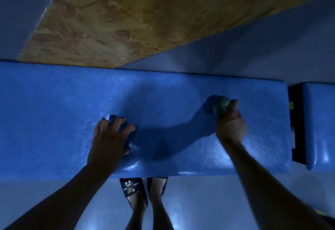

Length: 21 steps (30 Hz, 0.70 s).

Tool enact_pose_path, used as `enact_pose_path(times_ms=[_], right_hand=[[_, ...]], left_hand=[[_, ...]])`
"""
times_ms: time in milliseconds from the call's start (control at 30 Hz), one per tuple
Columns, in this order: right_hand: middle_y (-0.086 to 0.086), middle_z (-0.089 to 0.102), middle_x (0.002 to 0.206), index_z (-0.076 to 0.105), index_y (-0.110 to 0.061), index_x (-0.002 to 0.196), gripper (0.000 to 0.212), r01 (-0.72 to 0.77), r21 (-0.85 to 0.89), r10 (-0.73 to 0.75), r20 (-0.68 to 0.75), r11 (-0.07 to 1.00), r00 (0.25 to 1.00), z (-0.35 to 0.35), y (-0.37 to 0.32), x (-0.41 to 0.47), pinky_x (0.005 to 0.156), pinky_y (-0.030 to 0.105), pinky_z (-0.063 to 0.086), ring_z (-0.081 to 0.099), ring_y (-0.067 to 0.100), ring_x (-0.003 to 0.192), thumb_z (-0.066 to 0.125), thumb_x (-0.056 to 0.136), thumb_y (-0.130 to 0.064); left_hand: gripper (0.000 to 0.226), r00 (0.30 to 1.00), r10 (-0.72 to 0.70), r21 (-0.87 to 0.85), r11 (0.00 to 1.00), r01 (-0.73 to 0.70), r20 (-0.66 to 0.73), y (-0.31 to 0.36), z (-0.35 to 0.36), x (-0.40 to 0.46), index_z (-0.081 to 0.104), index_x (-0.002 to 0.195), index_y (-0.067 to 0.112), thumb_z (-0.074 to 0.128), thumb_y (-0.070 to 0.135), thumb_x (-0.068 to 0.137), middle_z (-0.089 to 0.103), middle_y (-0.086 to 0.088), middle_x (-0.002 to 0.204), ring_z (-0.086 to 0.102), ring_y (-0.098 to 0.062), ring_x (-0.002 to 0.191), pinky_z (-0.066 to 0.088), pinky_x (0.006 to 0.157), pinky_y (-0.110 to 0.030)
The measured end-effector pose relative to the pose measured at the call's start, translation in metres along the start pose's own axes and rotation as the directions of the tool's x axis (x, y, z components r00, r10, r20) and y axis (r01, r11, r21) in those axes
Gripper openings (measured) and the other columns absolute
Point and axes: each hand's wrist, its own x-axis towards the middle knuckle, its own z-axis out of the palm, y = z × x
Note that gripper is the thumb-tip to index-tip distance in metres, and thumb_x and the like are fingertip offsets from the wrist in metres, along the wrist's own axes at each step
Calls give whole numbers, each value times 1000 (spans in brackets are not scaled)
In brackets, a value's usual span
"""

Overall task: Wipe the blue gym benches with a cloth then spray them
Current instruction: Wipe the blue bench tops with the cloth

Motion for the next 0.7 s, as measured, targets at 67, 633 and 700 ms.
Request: enact_pose_path(times_ms=[67,633,700], right_hand=[[17,62,113,34,-20,142,49,44,91,-46,21,995,999,21,-46,-34,67,40,45,64,41,88,44,97,-35],[14,68,105,40,-22,134,50,59,138,-64,32,989,997,26,-78,11,67,38,49,66,38,85,54,91,-46],[13,69,87,46,-16,131,49,376,152,-376,-29,914,926,41,-119,-28,52,36,50,66,36,60,59,86,-30]], left_hand=[[73,1000,2,6,1000,-2,6,3,-1,-1,62,108,28,88,29,40,54,-4,125,47,-37,94,41,90,-47],[81,999,-46,-2,999,46,29,5,0,1,63,111,28,89,26,34,56,-4,125,45,-34,90,40,93,-51],[82,999,-44,-9,999,44,18,5,-1,2,63,110,27,90,27,33,56,-5,124,45,-34,89,41,92,-52]])
